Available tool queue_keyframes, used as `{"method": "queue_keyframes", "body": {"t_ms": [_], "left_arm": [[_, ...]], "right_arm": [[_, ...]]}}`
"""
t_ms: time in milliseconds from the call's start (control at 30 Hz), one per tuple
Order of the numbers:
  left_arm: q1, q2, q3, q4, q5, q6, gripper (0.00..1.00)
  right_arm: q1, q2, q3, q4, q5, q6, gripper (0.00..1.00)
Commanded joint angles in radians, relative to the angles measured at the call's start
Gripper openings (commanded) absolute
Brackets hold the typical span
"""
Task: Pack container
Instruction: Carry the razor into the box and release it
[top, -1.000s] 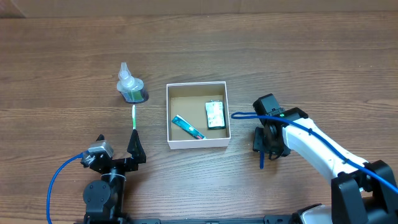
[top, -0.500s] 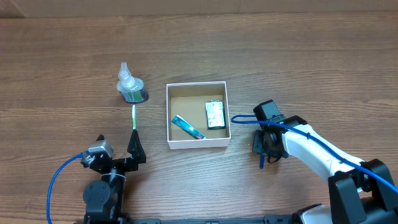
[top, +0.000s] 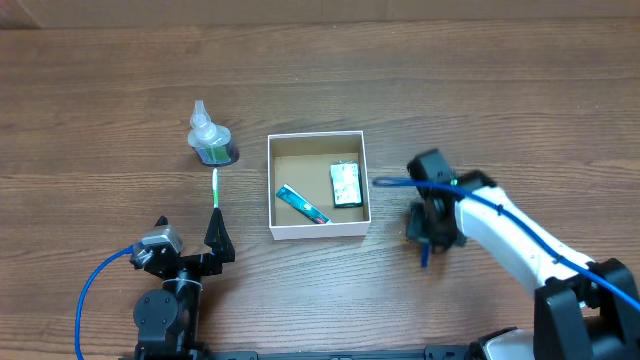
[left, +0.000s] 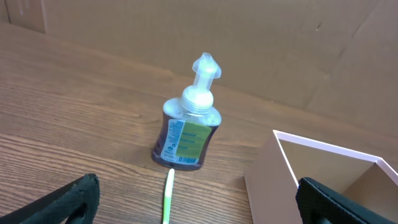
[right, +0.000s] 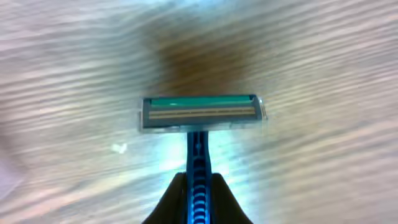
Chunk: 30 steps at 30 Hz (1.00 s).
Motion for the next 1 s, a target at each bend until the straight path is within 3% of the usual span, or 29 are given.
{"method": "queue_keyframes", "body": {"t_ms": [0, 200, 400, 567, 967], "left_arm": [[0.004, -0.008, -0.005, 0.003, 0.011, 0.019, 1.0], [0.004, -0.008, -0.005, 0.003, 0.011, 0.019, 1.0], [0.004, -0.008, -0.005, 0.003, 0.011, 0.019, 1.0], [0.004, -0.008, -0.005, 0.003, 0.011, 0.019, 1.0], [0.004, -0.008, -0.005, 0.003, 0.011, 0.019, 1.0]], "right_arm": [[0.002, -0.007, 0.243, -0.108, -0.001, 0.005, 0.04], [0.031, -0.007, 0.554, -0.28, -0.082, -0.007, 0.04], [0.212, -0.006, 0.558, -0.164, -0.074, -0.007, 0.04], [0.353, -0.003, 0.547, -0.076, 0.043, 0.005, 0.04], [0.383, 0.171, 0.541, -0.004, 0.046, 0.005, 0.04]]}}
